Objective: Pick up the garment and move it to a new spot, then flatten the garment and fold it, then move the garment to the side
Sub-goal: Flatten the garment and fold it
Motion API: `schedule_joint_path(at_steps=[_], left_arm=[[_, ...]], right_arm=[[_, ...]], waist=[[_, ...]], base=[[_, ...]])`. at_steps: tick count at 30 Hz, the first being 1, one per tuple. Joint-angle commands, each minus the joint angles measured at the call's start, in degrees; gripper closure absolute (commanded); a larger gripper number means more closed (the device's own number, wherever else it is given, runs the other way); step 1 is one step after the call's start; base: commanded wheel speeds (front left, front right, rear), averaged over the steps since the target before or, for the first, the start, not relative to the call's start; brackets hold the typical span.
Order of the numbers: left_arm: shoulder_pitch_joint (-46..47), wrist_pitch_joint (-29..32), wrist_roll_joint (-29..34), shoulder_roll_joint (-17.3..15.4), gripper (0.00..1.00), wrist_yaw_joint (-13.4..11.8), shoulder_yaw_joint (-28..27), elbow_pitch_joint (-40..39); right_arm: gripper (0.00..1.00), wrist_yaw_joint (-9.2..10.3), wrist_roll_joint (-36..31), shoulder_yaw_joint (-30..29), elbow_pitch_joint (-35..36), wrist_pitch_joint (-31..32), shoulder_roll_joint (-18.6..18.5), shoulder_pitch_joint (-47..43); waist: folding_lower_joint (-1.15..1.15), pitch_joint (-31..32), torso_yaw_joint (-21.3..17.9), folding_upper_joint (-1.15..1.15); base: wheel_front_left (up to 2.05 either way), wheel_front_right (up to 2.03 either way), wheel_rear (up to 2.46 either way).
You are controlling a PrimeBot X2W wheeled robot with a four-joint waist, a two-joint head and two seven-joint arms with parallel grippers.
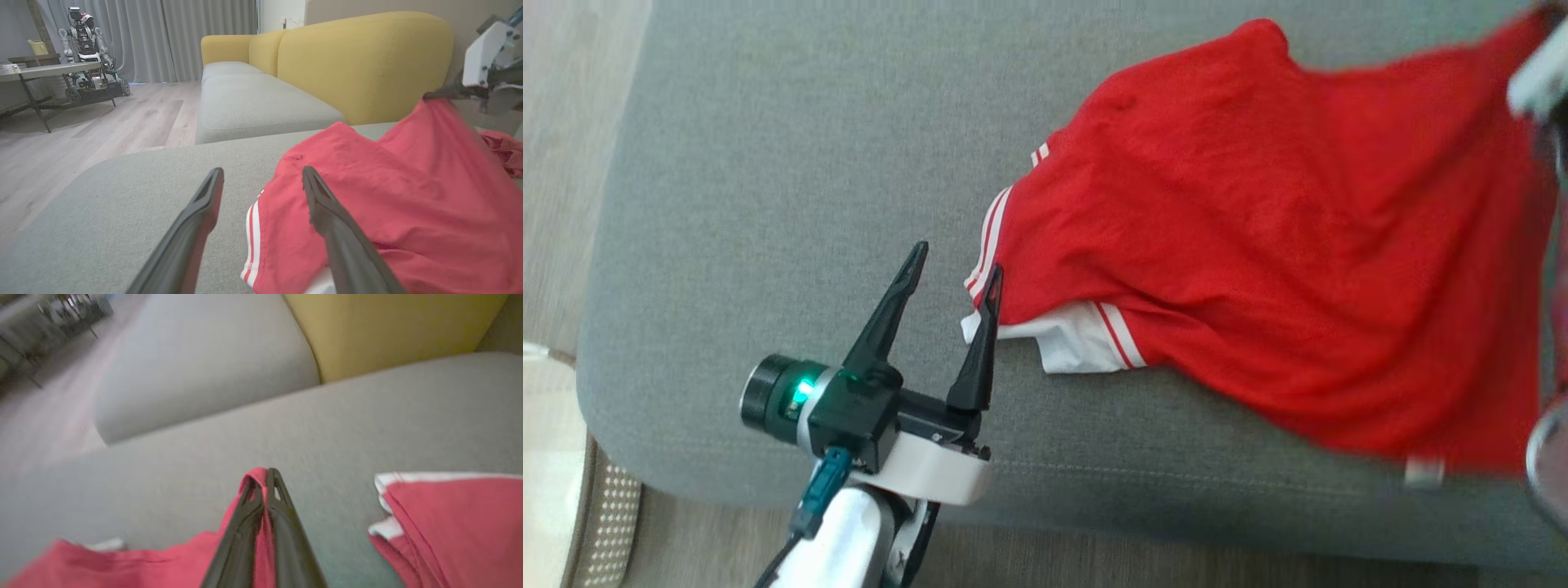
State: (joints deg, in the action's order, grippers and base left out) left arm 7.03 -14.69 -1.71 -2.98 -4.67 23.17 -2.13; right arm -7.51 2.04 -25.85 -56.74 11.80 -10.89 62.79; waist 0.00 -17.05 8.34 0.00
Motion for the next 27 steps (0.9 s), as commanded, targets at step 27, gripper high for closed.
schedule_joint_path(at_steps=[27], left_arm=[[-2.1, -0.3, -1.4, -2.5, 0.0, -0.5, -8.8, -6.1]], right_arm=[[1.0, 0.02, 31.6, -2.1, 69.9, 25.1, 8.0, -66.1]], waist=[[0.0, 1.6, -12.7, 0.0]], base=[[0.0, 0.0, 0.0]])
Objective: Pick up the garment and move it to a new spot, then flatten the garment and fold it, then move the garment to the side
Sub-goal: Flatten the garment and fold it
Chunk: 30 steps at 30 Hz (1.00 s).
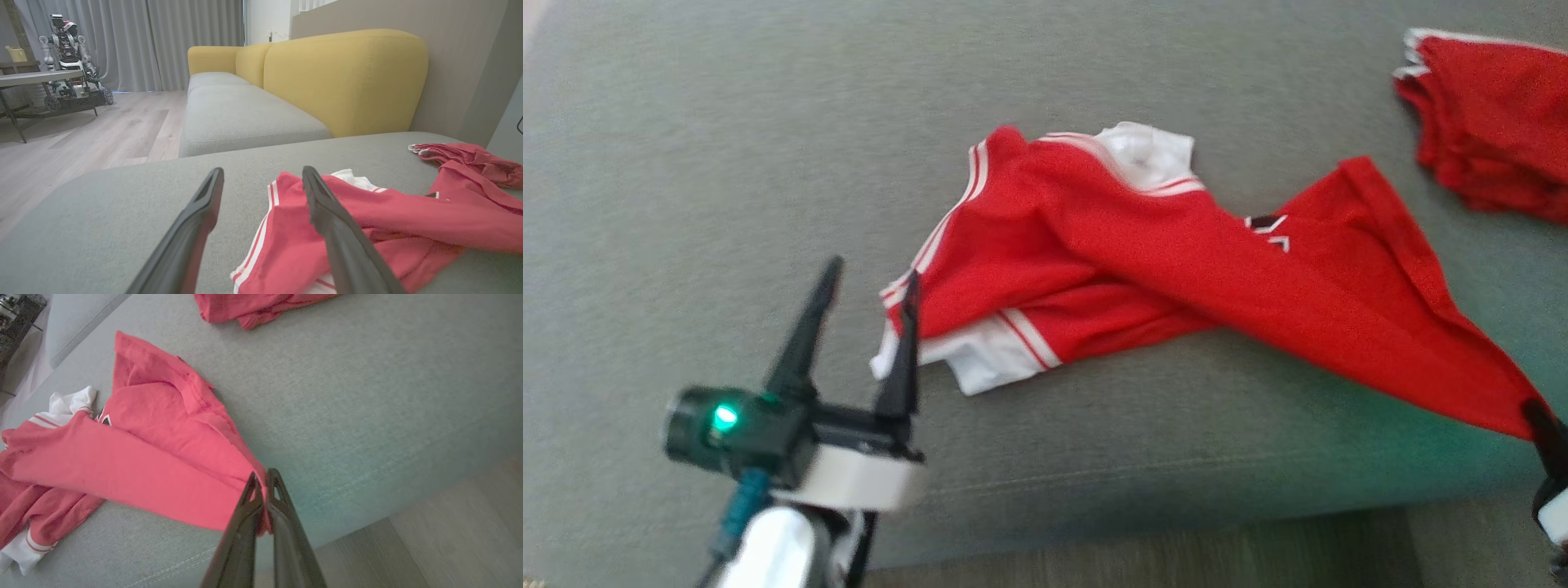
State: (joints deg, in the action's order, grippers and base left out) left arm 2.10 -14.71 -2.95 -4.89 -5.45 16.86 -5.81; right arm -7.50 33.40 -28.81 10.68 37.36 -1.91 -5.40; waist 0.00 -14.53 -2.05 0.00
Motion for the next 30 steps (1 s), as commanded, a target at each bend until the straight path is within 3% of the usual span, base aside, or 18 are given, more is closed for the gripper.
schedule_joint_path(at_steps=[1, 4, 7, 10, 11, 12, 14, 16, 19, 25, 30], left_arm=[[3.6, -0.3, -0.4, -0.9, 0.0, 0.6, -3.1, -2.6], [7.5, -0.3, -2.0, -1.8, 0.0, 2.4, -5.4, -2.9], [15.7, -0.2, -4.8, -3.3, 0.0, 6.5, -7.1, -1.1], [27.2, 6.9, -9.2, -5.8, 0.0, 11.4, -5.4, 4.9], [31.3, 11.2, -11.0, -7.0, 0.0, 12.2, -3.7, 7.5], [31.3, 11.2, -11.0, -7.0, 0.0, 12.2, -3.7, 7.5], [39.0, 20.2, -16.6, -9.0, 0.0, 12.8, 1.4, 12.5], [46.4, 27.0, -23.7, -11.9, 0.0, 12.9, 9.9, 15.3], [55.3, 32.8, -33.5, -15.9, 0.0, 12.9, 22.1, 17.2], [66.0, 36.2, -41.1, -21.2, 0.0, 12.9, 40.5, 23.1], [71.2, 33.8, -44.3, -23.4, 0.0, 12.9, 49.1, 27.8]], right_arm=[[1.0, 0.01, 0.3, 1.0, 2.2, -1.2, -1.0, 1.6], [1.0, 0.01, 0.0, 2.0, 0.0, -3.7, -1.0, 1.4], [1.0, 0.01, 0.0, 4.2, -2.6, -5.8, -1.0, 1.9], [1.0, 0.01, -0.3, 6.6, -4.6, -7.5, -1.0, 3.2], [1.0, 0.01, -0.2, 7.5, -5.1, -7.9, -1.0, 3.8], [1.0, 0.01, -0.2, 7.5, -5.1, -7.9, -1.0, 3.8], [1.0, 0.01, -0.1, 9.4, -6.0, -8.7, -1.0, 5.2], [1.0, 0.01, 0.2, 11.1, -6.9, -9.5, -1.0, 6.8], [1.0, 0.01, 0.7, 13.4, -8.0, -10.8, -1.0, 9.0], [1.0, 0.01, 1.5, 17.4, -10.7, -13.2, -1.0, 12.6], [1.0, 0.01, 2.5, 19.4, -12.7, -14.9, -1.0, 14.1]], waist=[[0.0, -1.0, -3.1, 0.0], [0.0, -1.3, -4.6, 0.0], [0.0, -2.1, -5.5, 0.0], [0.0, -3.3, -6.7, 0.0], [0.0, -3.9, -7.2, 0.0], [0.0, -3.9, -7.2, 0.0], [0.0, -5.3, -8.5, 0.0], [0.0, -6.9, -9.7, 0.0], [0.0, -9.4, -11.3, 0.0], [0.0, -12.8, -14.6, 0.0], [0.0, -14.2, -16.7, 0.0]], base=[[0.0, 0.0, 0.0], [0.0, 0.0, 0.0], [0.0, 0.0, 0.0], [0.0, 0.0, 0.0], [0.0, 0.0, 0.0], [0.0, 0.0, 0.0], [0.0, 0.0, 0.0], [0.0, 0.0, 0.0], [0.0, 0.0, 0.0], [0.0, 0.0, 0.0], [0.0, 0.0, 0.0]])
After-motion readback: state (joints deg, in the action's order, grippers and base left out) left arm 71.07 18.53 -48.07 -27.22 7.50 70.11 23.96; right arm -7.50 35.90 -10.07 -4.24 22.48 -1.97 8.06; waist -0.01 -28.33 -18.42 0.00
